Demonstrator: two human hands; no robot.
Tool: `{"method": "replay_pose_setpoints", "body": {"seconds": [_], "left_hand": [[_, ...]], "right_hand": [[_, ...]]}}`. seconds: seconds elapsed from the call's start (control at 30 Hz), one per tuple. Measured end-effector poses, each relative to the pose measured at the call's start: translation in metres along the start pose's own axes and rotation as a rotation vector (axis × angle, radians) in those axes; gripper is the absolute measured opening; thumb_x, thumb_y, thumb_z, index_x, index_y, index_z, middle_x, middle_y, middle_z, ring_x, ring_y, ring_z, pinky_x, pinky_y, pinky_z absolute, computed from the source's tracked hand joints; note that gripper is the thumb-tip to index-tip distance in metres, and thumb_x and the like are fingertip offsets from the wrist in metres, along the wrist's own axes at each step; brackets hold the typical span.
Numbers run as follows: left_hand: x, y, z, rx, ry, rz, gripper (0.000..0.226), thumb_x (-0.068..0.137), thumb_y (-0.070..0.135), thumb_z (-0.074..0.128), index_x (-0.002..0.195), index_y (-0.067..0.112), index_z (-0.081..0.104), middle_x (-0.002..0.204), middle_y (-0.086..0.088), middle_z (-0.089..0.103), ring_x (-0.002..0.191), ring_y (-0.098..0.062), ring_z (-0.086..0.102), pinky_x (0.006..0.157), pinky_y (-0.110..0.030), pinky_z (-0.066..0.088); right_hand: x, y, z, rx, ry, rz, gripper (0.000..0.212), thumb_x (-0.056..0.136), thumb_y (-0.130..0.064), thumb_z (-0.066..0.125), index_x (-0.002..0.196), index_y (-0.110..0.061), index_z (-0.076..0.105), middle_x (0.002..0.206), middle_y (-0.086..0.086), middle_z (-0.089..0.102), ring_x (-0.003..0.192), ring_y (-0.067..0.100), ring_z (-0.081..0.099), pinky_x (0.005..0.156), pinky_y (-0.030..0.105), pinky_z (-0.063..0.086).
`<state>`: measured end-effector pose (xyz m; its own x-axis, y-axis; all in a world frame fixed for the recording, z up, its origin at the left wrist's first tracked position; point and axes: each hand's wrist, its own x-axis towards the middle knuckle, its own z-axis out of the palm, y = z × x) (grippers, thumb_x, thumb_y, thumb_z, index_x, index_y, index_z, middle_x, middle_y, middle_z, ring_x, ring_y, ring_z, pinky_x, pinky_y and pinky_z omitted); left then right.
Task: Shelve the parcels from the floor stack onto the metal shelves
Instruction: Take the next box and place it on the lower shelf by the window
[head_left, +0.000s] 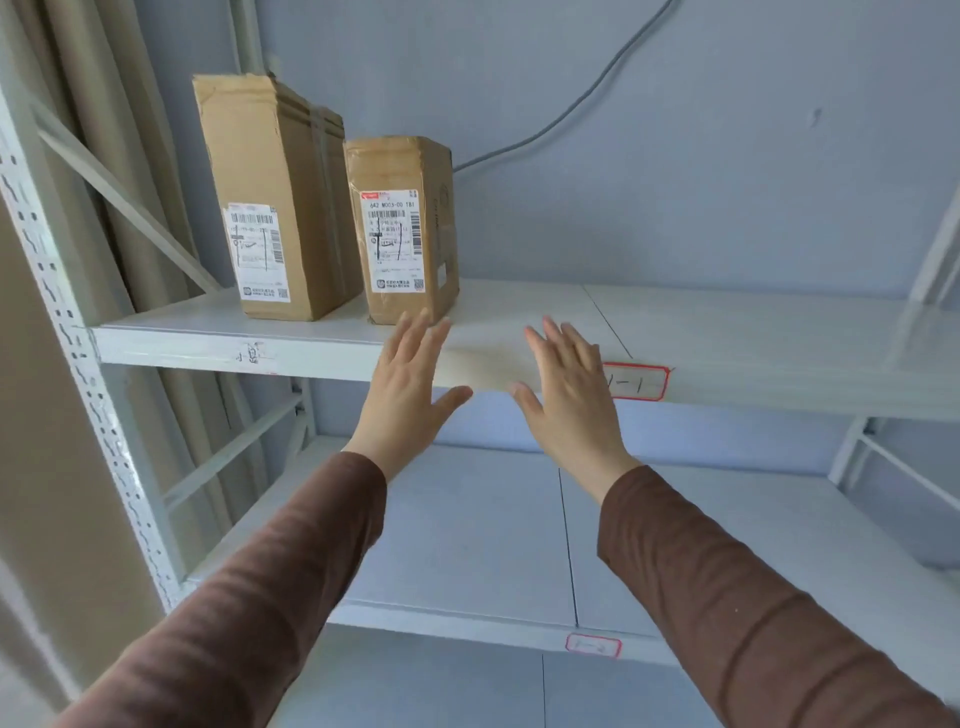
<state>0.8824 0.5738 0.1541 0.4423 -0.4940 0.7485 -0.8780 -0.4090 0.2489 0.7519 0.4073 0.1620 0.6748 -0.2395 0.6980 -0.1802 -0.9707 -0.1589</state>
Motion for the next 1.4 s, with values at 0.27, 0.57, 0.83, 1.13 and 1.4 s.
{"method": "replay_pose_setpoints", "body": {"seconds": [0.27,0.57,0.83,1.13,1.4], "left_hand": [[-0.033,0.097,0.045,0.018,-0.119,0.134,0.084,0.090,0.035,0.075,0.159,0.016,0.030,0.168,-0.007,0.021,0.157,-0.033,0.007,0.125,-0.052,0.018],[-0.087,0.248,0.109,0.007,-0.228,0.147,0.087,0.090,0.040,0.072,0.160,0.019,0.025,0.169,-0.005,0.016,0.158,-0.030,0.001,0.126,-0.050,0.008],[-0.182,0.408,0.168,-0.036,-0.395,0.073,0.087,0.091,0.043,0.071,0.160,0.019,0.025,0.170,-0.004,0.015,0.158,-0.030,0.000,0.126,-0.051,0.012],[-0.241,0.486,0.206,-0.115,-0.582,-0.013,0.084,0.095,0.046,0.064,0.162,0.022,0.019,0.171,-0.002,0.008,0.158,-0.025,-0.005,0.128,-0.047,0.010],[-0.279,0.519,0.249,-0.257,-0.718,-0.137,0.081,0.097,0.046,0.061,0.162,0.022,0.019,0.171,0.001,0.006,0.158,-0.022,-0.005,0.127,-0.043,0.012]], "right_hand": [[-0.088,0.062,-0.049,-0.089,0.000,0.100,0.067,0.098,-0.039,0.061,0.154,-0.016,0.036,0.165,0.007,0.028,0.154,0.029,0.019,0.124,0.053,0.018],[-0.209,0.161,-0.120,-0.088,-0.091,0.196,0.069,0.099,-0.040,0.059,0.158,-0.017,0.031,0.168,0.007,0.021,0.156,0.029,0.013,0.126,0.051,0.011],[-0.345,0.259,-0.197,-0.061,-0.252,0.310,0.071,0.100,-0.041,0.057,0.160,-0.019,0.025,0.170,0.008,0.015,0.157,0.027,0.007,0.127,0.048,0.007],[-0.430,0.318,-0.234,-0.025,-0.358,0.450,0.067,0.103,-0.040,0.052,0.160,-0.020,0.022,0.170,0.006,0.011,0.157,0.026,0.005,0.127,0.047,0.007],[-0.490,0.354,-0.227,-0.050,-0.439,0.564,0.065,0.104,-0.041,0.050,0.160,-0.021,0.023,0.170,0.004,0.013,0.157,0.025,0.009,0.127,0.045,0.015]]}}
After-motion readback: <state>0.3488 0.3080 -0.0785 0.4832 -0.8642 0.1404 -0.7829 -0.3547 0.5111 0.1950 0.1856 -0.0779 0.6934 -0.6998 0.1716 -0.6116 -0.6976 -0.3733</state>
